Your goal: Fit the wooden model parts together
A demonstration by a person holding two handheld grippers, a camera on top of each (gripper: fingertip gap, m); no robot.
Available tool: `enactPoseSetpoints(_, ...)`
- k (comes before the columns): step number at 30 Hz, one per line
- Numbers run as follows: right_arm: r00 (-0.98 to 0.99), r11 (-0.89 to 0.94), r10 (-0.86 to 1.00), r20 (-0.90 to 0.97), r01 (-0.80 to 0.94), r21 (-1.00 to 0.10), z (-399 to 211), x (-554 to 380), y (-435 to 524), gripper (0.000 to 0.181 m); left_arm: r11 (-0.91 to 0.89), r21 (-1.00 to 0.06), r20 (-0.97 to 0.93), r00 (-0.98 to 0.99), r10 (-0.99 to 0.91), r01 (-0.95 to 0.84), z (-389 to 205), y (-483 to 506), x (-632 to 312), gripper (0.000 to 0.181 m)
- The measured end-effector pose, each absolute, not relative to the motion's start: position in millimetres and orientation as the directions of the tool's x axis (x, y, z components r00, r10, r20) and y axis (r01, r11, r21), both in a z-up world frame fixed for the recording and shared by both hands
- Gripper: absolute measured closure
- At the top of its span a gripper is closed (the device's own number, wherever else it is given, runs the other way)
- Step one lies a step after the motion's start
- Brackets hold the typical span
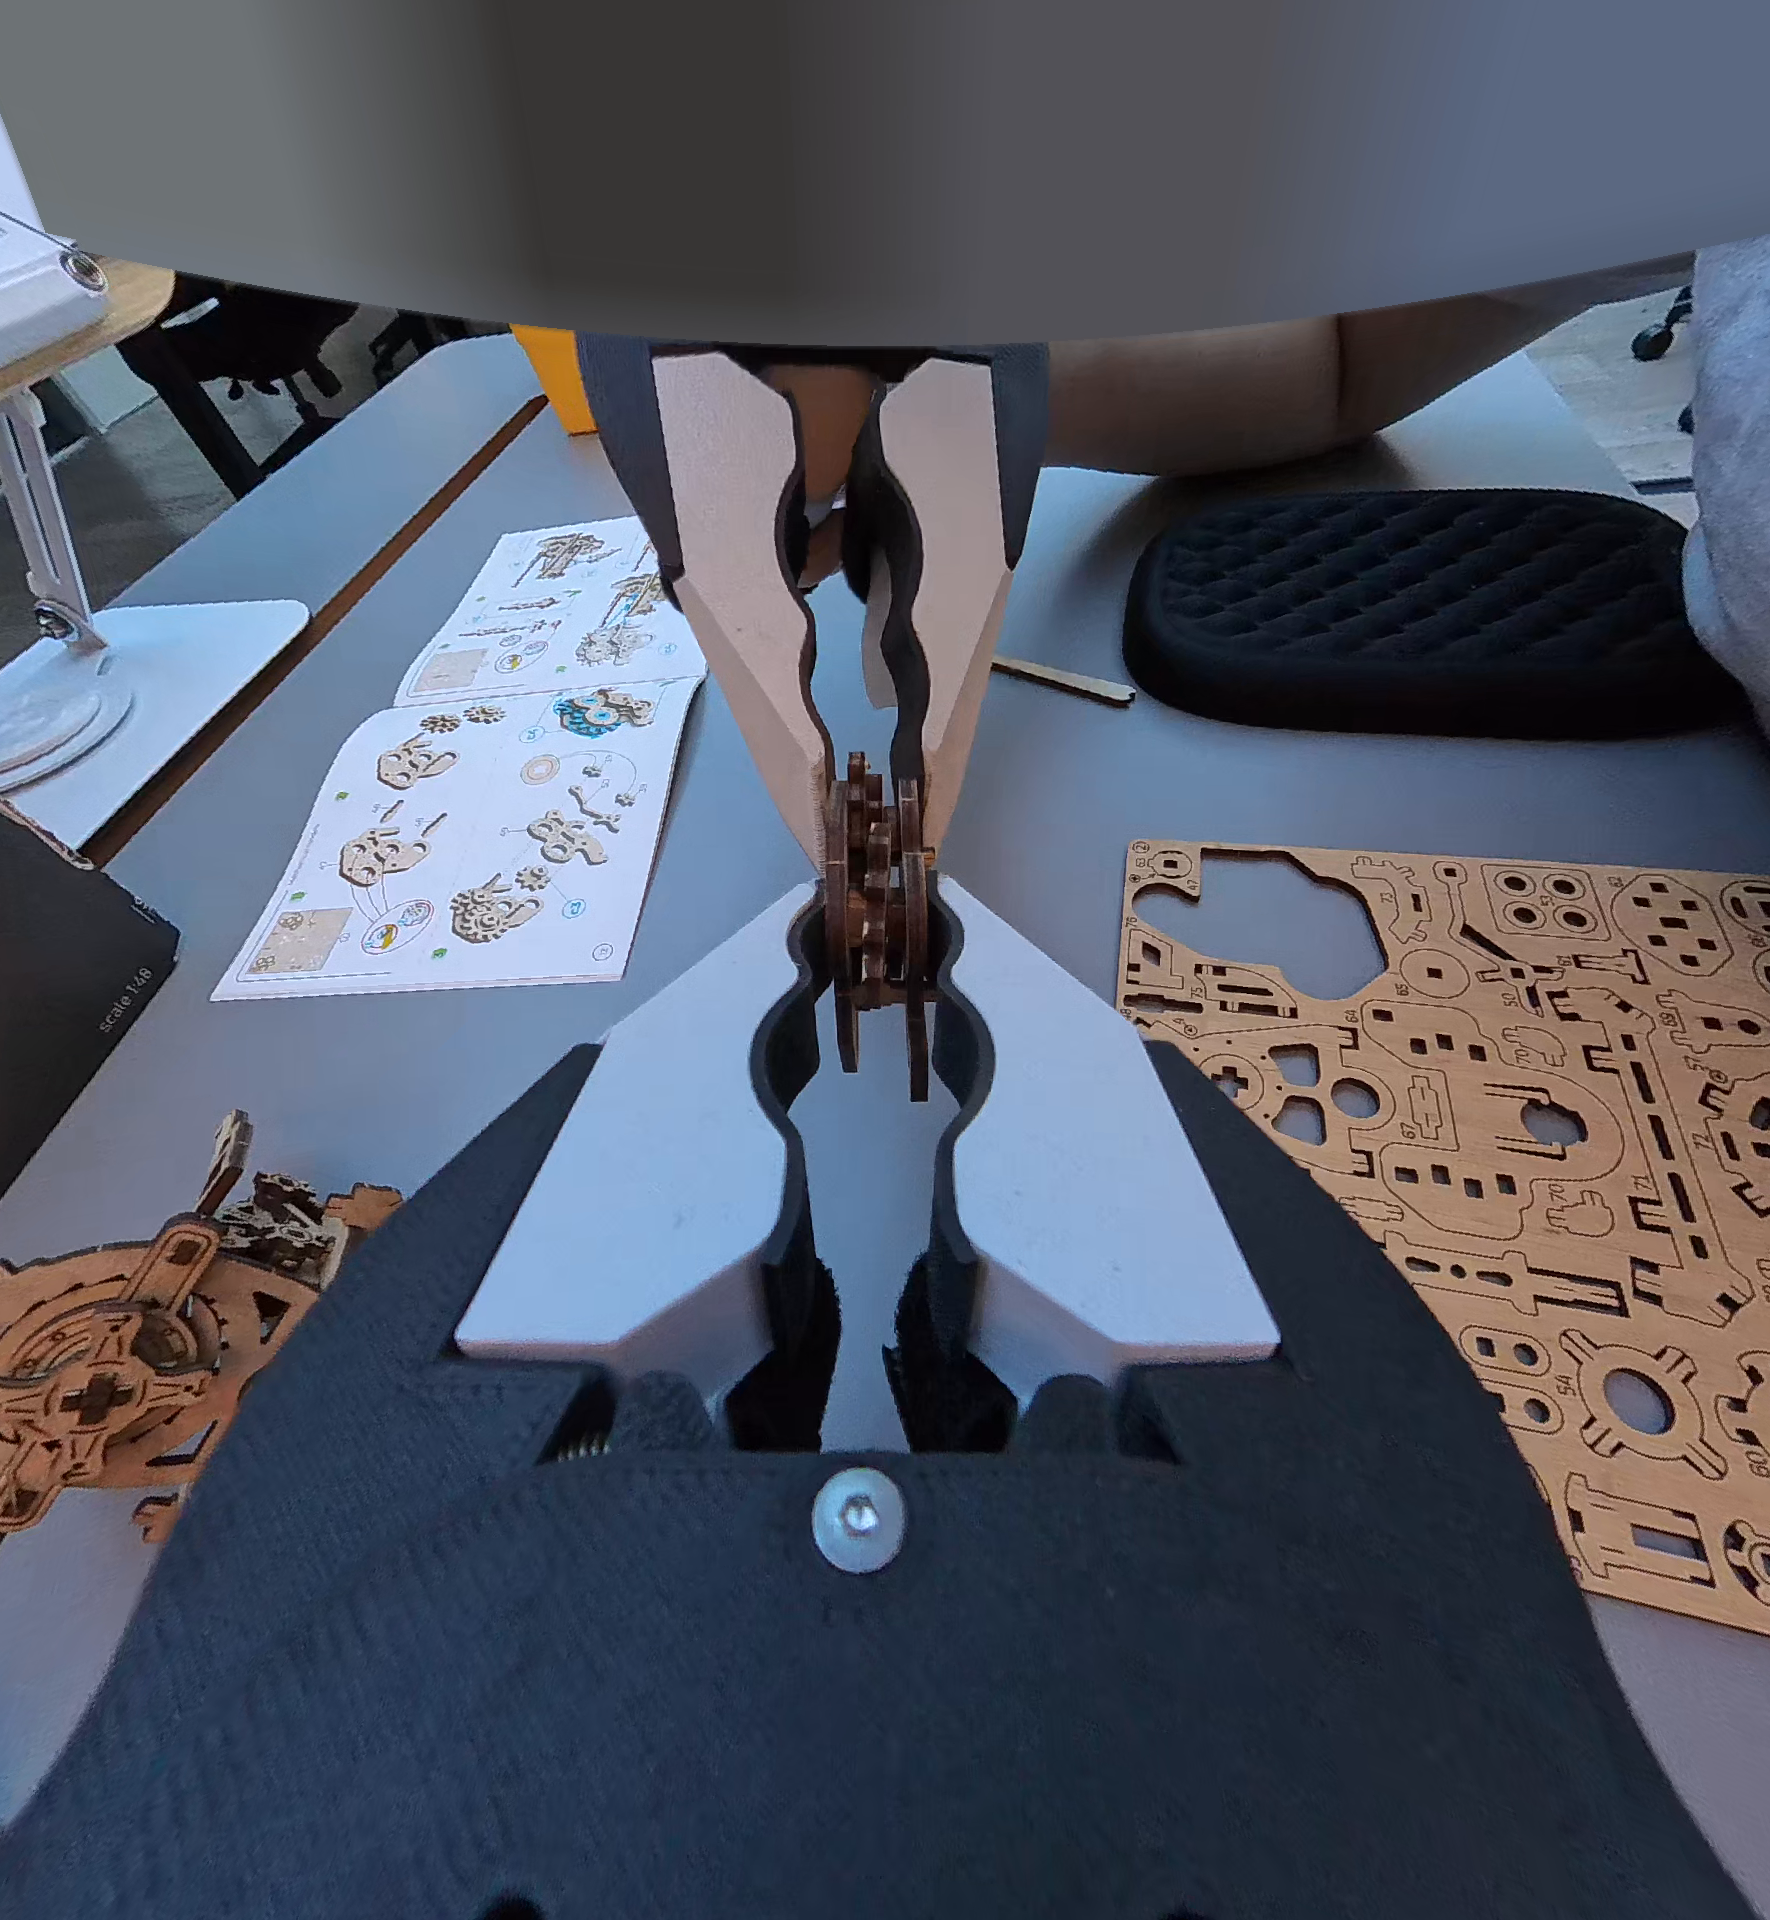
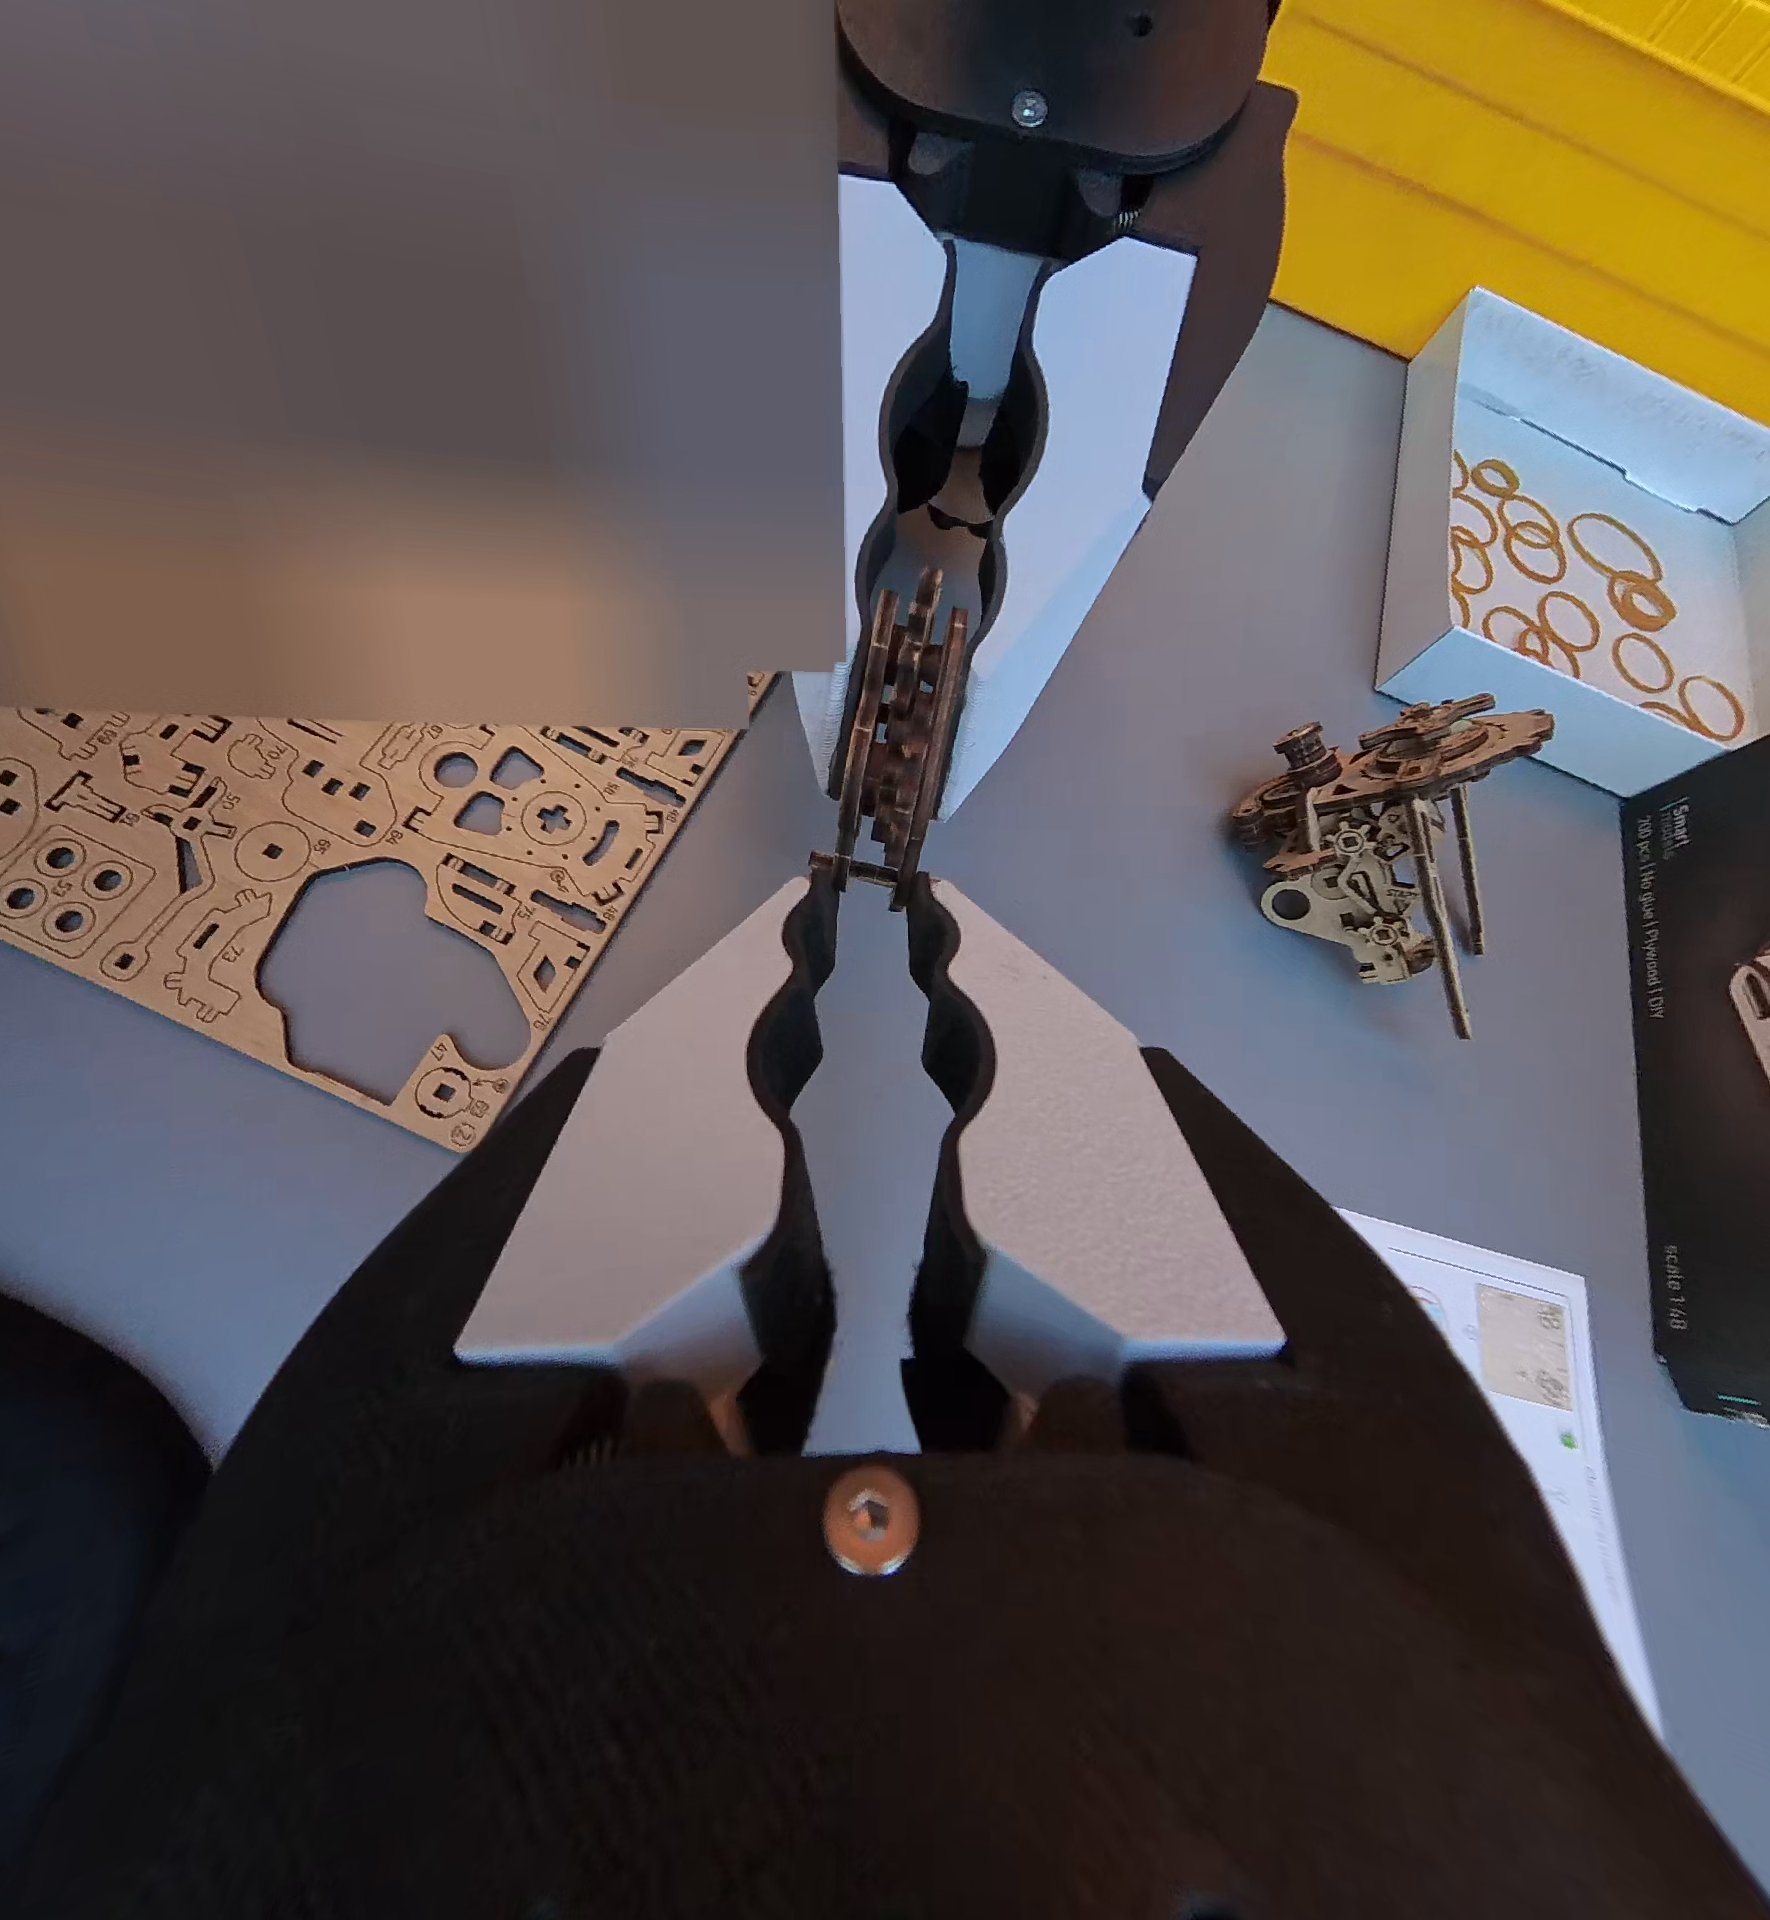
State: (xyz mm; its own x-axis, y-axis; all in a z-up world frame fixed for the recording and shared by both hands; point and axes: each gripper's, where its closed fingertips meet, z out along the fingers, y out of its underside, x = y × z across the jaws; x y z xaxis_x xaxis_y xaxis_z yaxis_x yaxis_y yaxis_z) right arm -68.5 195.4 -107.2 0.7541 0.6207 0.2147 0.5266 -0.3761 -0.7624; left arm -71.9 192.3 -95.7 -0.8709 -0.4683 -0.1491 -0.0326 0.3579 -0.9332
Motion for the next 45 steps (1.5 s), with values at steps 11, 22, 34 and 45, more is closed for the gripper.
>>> enactPoseSetpoints(11, 0.754, -0.388, 0.633, 0.174, 0.504, -0.772, -115.3, -69.9, 195.2, 0.167, 0.356, -0.930, -0.091, -0.877, -0.471, -0.094, -103.4, 191.2, -71.5, 0.167)
enactPoseSetpoints(22, 0.790, -0.400, 0.582, 0.191, 0.484, -0.778, -114.7, -66.9, 204.2, 0.168, 0.366, -0.922, -0.092, -0.843, -0.529, -0.130, -108.0, 196.5, -66.9, 0.164)
enactPoseSetpoints(34, 0.817, -0.406, 0.557, 0.149, 0.425, -0.809, -111.4, -71.9, 208.2, 0.168, 0.385, -0.915, -0.109, -0.843, -0.527, -0.123, -107.5, 197.8, -67.4, 0.167)
enactPoseSetpoints(45, 0.804, -0.392, 0.567, 0.182, 0.457, -0.798, -114.1, -74.0, 206.5, 0.169, 0.410, -0.902, -0.102, -0.855, -0.509, -0.137, -109.8, 196.3, -69.8, 0.168)
